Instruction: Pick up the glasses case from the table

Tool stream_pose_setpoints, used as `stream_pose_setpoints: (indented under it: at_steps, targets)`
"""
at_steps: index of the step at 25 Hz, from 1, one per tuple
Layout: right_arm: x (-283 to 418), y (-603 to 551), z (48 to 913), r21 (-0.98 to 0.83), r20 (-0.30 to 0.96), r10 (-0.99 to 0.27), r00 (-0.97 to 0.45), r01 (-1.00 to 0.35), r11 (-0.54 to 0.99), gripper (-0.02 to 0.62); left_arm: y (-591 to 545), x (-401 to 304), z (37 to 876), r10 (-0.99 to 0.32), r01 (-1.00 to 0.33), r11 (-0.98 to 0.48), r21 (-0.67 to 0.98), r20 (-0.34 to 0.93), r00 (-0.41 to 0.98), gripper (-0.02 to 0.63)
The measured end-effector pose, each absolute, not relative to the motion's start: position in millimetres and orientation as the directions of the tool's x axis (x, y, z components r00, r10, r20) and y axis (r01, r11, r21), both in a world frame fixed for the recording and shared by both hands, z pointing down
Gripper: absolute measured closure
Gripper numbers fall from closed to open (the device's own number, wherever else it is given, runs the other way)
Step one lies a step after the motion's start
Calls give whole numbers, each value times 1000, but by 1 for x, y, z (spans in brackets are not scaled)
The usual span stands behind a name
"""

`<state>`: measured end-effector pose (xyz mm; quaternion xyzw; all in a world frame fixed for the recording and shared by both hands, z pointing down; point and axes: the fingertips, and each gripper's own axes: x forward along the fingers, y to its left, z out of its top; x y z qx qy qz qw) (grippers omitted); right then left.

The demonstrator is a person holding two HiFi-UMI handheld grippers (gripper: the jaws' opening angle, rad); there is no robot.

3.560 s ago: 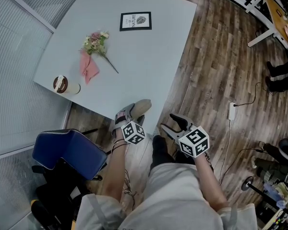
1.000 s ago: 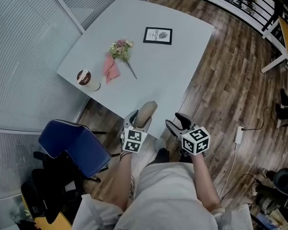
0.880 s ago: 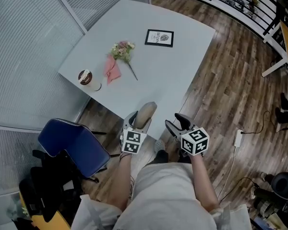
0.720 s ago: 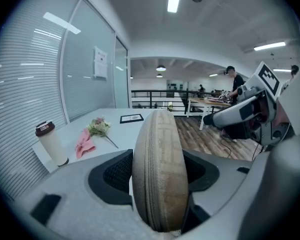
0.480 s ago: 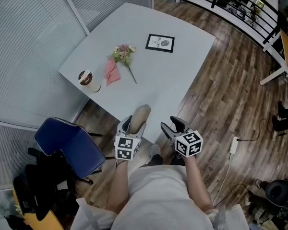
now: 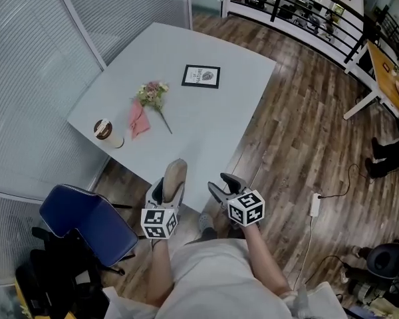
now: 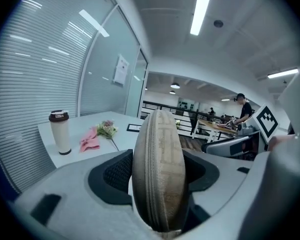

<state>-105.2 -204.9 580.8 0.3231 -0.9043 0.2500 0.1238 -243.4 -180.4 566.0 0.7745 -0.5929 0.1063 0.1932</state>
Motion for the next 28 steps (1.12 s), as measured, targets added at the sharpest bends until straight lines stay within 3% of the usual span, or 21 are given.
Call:
stream_pose_setpoints:
  at_steps: [28]
  targets:
    - [-105, -213, 581, -403, 374, -518, -770, -637, 657, 390, -188, -234, 570, -868, -943, -236, 236, 385, 313, 331]
